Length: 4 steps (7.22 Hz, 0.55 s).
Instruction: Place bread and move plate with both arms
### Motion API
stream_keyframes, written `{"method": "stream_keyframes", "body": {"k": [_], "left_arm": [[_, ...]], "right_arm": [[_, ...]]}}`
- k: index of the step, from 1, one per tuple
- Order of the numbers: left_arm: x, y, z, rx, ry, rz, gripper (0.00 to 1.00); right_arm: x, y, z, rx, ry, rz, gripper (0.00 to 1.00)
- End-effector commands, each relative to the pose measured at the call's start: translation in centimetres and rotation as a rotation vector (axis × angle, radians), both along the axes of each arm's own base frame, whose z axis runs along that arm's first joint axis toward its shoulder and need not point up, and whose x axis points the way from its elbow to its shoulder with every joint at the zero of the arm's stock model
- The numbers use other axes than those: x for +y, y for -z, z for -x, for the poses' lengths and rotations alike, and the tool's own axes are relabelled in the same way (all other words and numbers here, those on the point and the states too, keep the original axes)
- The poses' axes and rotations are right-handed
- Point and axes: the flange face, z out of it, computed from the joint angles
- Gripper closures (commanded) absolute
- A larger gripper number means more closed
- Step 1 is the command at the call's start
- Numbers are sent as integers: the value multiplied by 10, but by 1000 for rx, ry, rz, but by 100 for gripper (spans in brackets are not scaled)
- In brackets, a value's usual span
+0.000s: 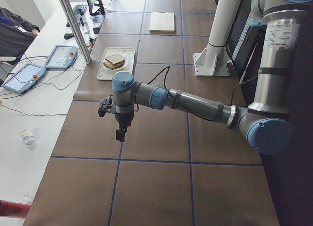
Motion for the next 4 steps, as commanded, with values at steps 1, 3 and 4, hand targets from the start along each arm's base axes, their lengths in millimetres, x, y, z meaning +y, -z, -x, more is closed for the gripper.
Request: {"method": "stream_keyframes", "body": {"k": [1, 3, 4], "left_arm": [[12, -40, 8, 88, -29, 42, 0], [32, -43, 8, 97, -26, 53, 0], [32, -37, 10, 96, -24, 44, 0]], "right_arm": [[0, 0, 0, 0, -2, 0, 0], [-1, 3, 0, 0, -3, -5, 0], [-1, 3, 0, 0, -3, -5, 0]]}}
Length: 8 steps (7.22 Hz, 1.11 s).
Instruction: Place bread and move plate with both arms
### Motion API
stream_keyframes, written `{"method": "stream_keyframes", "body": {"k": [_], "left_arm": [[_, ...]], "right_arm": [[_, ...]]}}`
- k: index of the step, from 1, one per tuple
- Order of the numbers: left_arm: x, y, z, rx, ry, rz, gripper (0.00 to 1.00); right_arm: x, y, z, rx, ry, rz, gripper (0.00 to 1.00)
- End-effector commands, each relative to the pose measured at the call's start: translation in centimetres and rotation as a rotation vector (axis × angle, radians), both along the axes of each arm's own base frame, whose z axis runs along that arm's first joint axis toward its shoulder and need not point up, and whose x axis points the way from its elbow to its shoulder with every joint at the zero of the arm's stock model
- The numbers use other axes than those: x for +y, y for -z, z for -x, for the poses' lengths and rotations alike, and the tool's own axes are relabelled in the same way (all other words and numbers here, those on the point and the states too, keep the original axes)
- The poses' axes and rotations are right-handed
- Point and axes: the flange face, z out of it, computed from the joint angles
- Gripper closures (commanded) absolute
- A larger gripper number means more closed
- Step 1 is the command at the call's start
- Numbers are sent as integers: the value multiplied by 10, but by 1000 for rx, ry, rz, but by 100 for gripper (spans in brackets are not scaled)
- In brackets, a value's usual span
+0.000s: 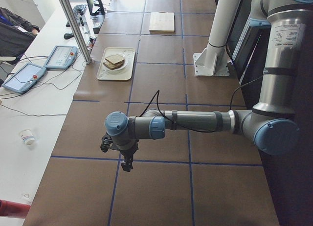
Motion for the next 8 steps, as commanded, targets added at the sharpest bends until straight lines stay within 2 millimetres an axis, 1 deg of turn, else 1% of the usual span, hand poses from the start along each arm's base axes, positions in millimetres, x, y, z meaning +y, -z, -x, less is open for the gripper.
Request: {"method": "stream_keyframes", "body": {"k": [1, 2, 3, 6, 7, 8], "left_arm": [[8, 7, 6, 2, 11, -10, 0], [17, 7, 7, 2, 13, -7, 0], [18, 11, 7, 0, 12, 15, 0], [19, 10, 8, -10, 6, 12, 0], [21, 9, 8, -10, 6, 16, 0], [21, 7, 8, -10, 7, 20, 0]], "right_arm": [[-1, 1, 0, 0, -1, 0, 0], [-2, 2, 0, 0, -3, -2, 0], [-3, 2, 0, 0, -3, -2, 0], [-3, -1, 0, 1, -1, 3, 0], [-2, -4, 0, 3, -2, 11, 0], [1, -15, -2, 1, -9, 37, 0]]}}
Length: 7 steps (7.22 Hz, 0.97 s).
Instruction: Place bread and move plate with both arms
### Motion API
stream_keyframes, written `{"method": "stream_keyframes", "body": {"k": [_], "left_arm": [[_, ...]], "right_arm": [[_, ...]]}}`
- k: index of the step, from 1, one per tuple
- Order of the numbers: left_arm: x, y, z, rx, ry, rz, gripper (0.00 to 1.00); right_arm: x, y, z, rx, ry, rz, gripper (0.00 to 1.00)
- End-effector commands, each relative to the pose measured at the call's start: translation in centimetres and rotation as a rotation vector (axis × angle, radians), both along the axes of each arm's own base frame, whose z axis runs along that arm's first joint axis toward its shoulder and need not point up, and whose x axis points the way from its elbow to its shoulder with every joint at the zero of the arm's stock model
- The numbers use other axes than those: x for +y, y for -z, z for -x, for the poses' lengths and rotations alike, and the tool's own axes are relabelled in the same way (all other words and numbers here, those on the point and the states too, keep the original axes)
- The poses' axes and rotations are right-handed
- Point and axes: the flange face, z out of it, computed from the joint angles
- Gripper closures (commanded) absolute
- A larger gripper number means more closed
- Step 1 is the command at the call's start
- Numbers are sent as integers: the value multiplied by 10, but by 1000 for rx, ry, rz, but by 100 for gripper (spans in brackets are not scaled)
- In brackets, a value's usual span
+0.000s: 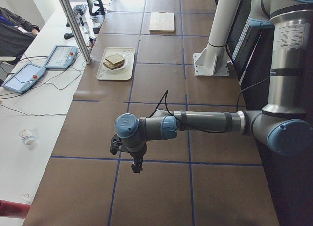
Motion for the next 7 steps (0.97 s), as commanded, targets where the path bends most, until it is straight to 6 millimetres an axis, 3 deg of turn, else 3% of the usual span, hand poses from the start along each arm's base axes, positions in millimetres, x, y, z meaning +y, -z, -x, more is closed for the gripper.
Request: {"method": "stream_keyframes", "body": {"k": [1, 7], "left_arm": [[0, -3, 0, 0, 1, 6, 0], [2, -5, 0, 4, 1, 12, 0]], "right_arm": [[5, -20, -9, -3, -18, 38, 0], [1, -15, -12, -3, -23, 22, 0]]}}
